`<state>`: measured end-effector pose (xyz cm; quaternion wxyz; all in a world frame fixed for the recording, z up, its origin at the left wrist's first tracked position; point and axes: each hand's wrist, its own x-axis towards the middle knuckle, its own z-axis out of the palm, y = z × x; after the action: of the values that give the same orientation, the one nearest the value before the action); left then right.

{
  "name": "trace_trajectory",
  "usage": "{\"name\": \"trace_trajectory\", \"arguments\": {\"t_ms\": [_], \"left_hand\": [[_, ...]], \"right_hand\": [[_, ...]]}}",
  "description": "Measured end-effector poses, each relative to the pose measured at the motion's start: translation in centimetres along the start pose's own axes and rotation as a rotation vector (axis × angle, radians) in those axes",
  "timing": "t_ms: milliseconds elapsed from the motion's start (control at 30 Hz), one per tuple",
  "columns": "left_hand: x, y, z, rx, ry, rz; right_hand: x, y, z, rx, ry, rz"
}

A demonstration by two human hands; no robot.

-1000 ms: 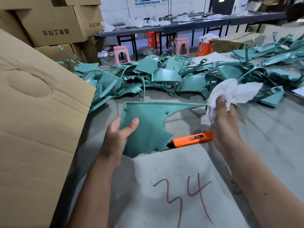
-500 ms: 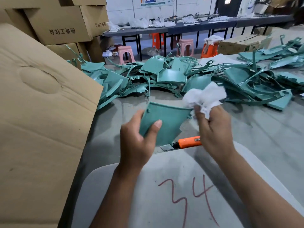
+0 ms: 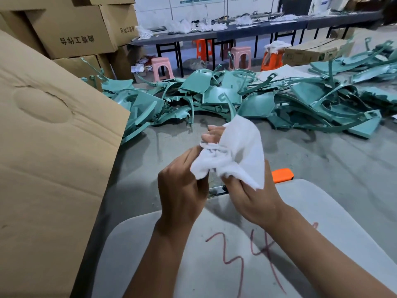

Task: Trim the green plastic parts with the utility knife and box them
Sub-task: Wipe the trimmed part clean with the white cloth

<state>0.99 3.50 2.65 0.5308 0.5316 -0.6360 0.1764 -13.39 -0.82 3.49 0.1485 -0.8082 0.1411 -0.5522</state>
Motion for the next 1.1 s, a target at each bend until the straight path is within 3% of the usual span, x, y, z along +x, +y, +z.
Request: {"name": "trace_trajectory", "arguments": {"t_ms": [133, 233, 567, 633, 767, 800, 933, 1100], "left_hand": [[-0.1, 0.5, 0.5, -0.014, -0.03, -0.02], [-0.3, 0.8, 0.8, -0.059, -0.028, 0.028], [-0.5, 1.3, 0.7, -0.105, -0.027, 0.044], [-0.5, 1.2, 0.8, -0.094, -0.018, 0.058], [-0.4, 0.6, 1.2, -0.09, -0.131, 0.122], [-0.2, 0.5, 1.3, -0.093, -0.168, 0.141], [0.1, 0.7, 1.8, -0.048, -0.228, 0.24], [-0.1, 1.0, 1.6, 0.066, -0.223, 0.263]], "right_hand": [[0.0, 2.6, -1.8, 0.034, 0.139, 0.223], [-0.4, 5.2, -3.7, -0.035, 0.146, 0.369], [-0.6, 7.1, -4.7, -0.235, 0.294, 0.587], [-0.3, 7.1, -4.7, -0.116, 0.349, 0.669], [0.5, 6.4, -4.8, 0.53, 0.542, 1.033], [0.5, 6.5, -5.0, 0.591, 0.542, 1.085], [0.2, 6.7, -5.3, 0.54, 0.406, 1.166], [-0.1, 6.9, -3.9, 0.499, 0.39, 1.181]]}}
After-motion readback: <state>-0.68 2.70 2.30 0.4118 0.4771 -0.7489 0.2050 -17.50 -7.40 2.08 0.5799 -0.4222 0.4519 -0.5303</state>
